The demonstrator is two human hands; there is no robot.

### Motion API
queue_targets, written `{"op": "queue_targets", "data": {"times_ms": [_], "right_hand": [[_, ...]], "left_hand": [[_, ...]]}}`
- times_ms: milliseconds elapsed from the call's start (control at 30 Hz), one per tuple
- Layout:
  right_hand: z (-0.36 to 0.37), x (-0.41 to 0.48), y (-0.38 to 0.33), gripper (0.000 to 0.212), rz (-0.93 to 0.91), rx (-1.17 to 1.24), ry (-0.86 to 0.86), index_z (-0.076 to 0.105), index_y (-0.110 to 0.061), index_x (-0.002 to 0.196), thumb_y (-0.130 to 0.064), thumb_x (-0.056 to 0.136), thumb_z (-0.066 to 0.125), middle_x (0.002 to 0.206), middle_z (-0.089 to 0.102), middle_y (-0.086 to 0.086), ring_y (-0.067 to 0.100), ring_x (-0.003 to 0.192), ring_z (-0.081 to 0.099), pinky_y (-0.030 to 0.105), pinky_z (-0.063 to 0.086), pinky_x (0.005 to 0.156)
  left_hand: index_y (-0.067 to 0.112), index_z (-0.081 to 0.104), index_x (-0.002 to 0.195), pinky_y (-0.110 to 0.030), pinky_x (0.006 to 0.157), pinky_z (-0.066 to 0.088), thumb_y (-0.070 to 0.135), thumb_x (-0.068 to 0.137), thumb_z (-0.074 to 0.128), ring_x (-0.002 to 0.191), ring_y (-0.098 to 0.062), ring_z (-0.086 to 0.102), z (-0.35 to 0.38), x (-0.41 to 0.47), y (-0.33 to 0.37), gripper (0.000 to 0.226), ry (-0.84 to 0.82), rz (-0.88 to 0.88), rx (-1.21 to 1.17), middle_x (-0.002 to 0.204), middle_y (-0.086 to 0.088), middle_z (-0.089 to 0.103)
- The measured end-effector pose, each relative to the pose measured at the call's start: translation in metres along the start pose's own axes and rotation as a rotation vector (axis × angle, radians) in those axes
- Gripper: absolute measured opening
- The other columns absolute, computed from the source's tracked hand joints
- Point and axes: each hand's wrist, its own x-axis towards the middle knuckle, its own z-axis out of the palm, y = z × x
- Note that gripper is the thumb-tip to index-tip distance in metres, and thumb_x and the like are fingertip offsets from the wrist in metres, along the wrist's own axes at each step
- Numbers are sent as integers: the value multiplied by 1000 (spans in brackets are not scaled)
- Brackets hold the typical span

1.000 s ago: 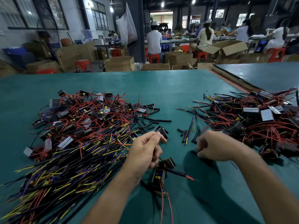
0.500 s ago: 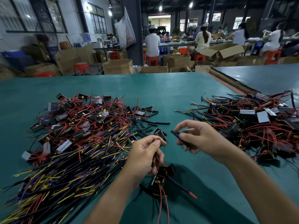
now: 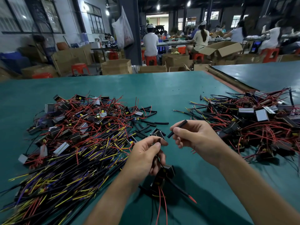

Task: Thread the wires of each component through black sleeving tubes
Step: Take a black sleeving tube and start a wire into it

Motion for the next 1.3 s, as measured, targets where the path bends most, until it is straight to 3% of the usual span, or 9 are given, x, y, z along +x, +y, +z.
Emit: {"op": "queue_targets", "data": {"times_ms": [567, 867, 1133, 1300], "right_hand": [[3, 0, 4, 14, 27, 31, -8, 76, -11, 81, -6, 85, 64, 71, 66, 9, 14, 58, 58, 23, 52, 54], [3, 0, 5, 14, 55, -14, -119, 75, -12, 84, -20, 76, 68, 73, 67, 8, 14, 60, 59, 25, 52, 56], [1, -2, 3, 12, 17, -109, -124, 70, -11, 86, -7, 91, 59, 69, 64, 5, 14, 60, 58, 24, 51, 54], [-2, -5, -3, 10, 35, -171, -187, 67, -10, 87, -17, 84, 62, 67, 64, -1, 13, 61, 58, 24, 52, 56]], "left_hand": [[10, 59, 91, -20, 36, 29, 10, 103, 39, 34, -12, 39, -2, 0, -2, 23, -43, 6, -12, 54, -4, 56], [-2, 62, 97, -21, 37, 27, 10, 102, 41, 34, -11, 39, -3, -1, 0, 25, -108, 5, 21, 55, -3, 60], [12, 68, 92, -19, 40, 27, 10, 102, 42, 37, -8, 39, -2, -4, 2, 28, -184, 49, 78, 54, 2, 59], [9, 68, 91, -16, 38, 28, 10, 102, 42, 36, -6, 36, 1, -4, 0, 27, -206, 54, 104, 53, 3, 57]]}}
